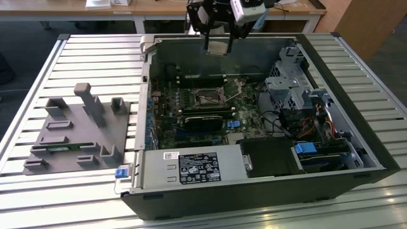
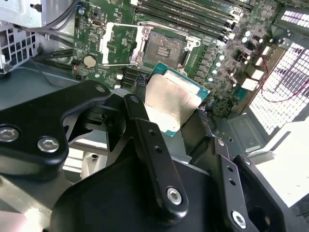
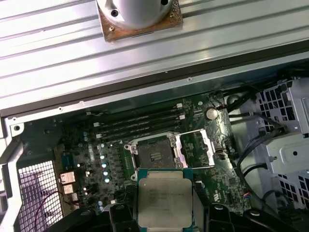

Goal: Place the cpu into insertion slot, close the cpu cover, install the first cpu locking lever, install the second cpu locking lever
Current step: 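Place the cpu into insertion slot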

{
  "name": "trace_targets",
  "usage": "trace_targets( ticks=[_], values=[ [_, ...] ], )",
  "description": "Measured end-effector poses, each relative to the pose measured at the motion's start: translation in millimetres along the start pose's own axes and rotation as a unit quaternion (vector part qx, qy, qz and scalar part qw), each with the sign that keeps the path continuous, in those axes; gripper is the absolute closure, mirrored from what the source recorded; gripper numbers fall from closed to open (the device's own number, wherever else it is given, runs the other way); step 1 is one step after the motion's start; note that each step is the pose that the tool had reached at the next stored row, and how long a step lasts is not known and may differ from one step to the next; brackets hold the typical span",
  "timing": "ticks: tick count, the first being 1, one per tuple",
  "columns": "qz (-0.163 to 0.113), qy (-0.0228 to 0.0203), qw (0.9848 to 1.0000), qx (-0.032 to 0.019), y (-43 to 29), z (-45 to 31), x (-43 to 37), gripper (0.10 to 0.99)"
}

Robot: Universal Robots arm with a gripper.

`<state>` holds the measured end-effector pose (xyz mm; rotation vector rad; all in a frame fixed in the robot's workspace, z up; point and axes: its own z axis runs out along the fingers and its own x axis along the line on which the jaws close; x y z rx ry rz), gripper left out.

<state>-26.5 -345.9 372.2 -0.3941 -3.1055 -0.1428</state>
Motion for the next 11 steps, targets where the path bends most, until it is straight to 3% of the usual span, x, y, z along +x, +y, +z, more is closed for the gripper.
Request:
trace_targets(
  ticks=[11],
  values=[
    [0.038, -0.0035, 0.9993, -0.0007, 0.0, 0.1, 0.0, 0.545]
  ],
)
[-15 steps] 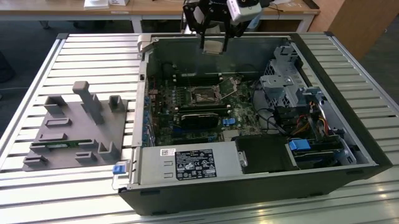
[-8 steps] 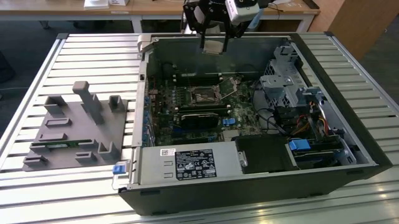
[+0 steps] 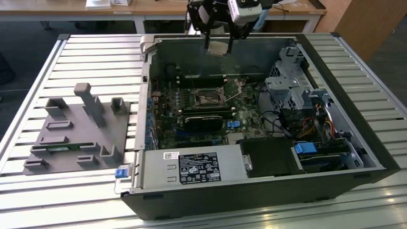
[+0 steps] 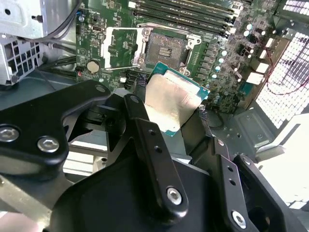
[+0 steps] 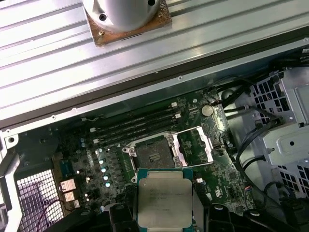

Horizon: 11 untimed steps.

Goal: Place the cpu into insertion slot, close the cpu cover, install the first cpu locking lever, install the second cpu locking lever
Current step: 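Place the cpu into insertion slot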

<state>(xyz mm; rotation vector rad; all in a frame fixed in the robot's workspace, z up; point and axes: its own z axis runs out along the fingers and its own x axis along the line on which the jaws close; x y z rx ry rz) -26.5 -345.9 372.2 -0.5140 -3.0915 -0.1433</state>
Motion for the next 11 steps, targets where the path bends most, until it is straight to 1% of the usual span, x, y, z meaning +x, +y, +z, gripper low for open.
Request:
trace_targets(
  ticks=[5, 11],
  values=[
    [0.021, -0.0019, 0.9998, -0.0004, 0.0, 0.1, 0.1, 0.545],
    [0.049, -0.0044, 0.9988, -0.001, 0.0, 0.1, 0.1, 0.545]
  ],
)
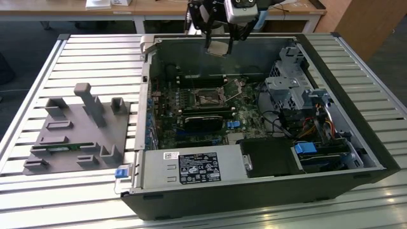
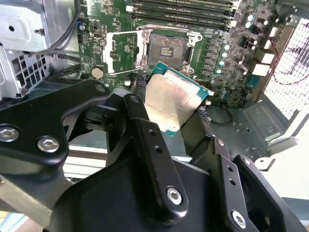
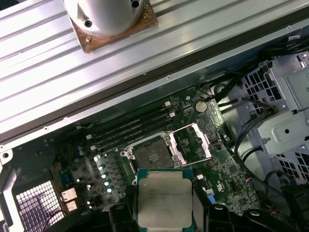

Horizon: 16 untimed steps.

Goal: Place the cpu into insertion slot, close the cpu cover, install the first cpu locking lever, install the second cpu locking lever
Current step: 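Place the cpu into insertion slot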

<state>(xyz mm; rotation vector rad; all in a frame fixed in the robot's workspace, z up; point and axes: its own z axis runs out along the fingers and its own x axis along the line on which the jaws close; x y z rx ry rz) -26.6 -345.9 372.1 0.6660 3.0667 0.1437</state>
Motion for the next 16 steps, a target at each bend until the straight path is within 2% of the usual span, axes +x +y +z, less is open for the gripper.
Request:
trace_targets(
  ticks=[8, 16],
  values=[
    [0.035, -0.0031, 0.9994, -0.0006, -0.1, 0.0, 0.1, 0.545],
    [0.069, -0.0062, 0.9976, -0.0013, -0.2, 0.1, 0.3, 0.545]
  ],
)
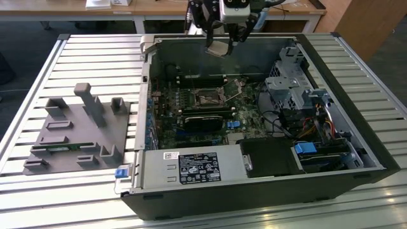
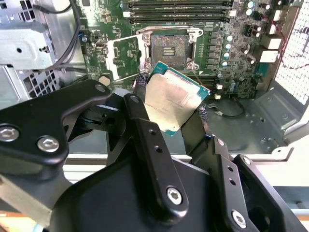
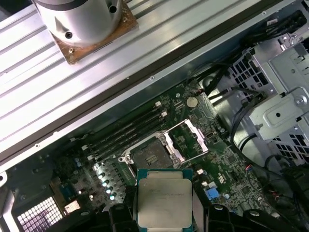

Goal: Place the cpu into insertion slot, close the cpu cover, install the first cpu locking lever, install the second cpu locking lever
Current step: 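Place the cpu into insertion slot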

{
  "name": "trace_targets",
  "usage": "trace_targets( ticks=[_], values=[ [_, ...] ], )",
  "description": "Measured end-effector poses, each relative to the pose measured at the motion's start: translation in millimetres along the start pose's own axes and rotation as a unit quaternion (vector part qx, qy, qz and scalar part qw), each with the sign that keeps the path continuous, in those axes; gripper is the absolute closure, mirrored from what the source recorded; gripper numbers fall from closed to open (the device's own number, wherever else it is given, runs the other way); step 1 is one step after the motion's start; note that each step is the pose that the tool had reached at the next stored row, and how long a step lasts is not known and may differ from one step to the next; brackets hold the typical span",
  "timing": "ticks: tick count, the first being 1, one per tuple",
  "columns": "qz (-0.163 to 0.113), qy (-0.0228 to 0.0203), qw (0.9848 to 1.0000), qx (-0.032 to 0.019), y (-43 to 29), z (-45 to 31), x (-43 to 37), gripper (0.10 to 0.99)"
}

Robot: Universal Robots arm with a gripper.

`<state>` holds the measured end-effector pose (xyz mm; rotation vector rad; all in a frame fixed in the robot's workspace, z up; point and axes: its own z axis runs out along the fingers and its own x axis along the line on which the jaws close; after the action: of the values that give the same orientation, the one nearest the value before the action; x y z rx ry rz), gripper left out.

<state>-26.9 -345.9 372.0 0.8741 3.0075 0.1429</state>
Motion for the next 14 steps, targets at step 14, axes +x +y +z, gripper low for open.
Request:
trace_targets(
  ticks=[14],
  values=[
    [0.055, -0.005, 0.9985, -0.0011, -0.1, 0.1, 0.2, 0.545]
  ],
)
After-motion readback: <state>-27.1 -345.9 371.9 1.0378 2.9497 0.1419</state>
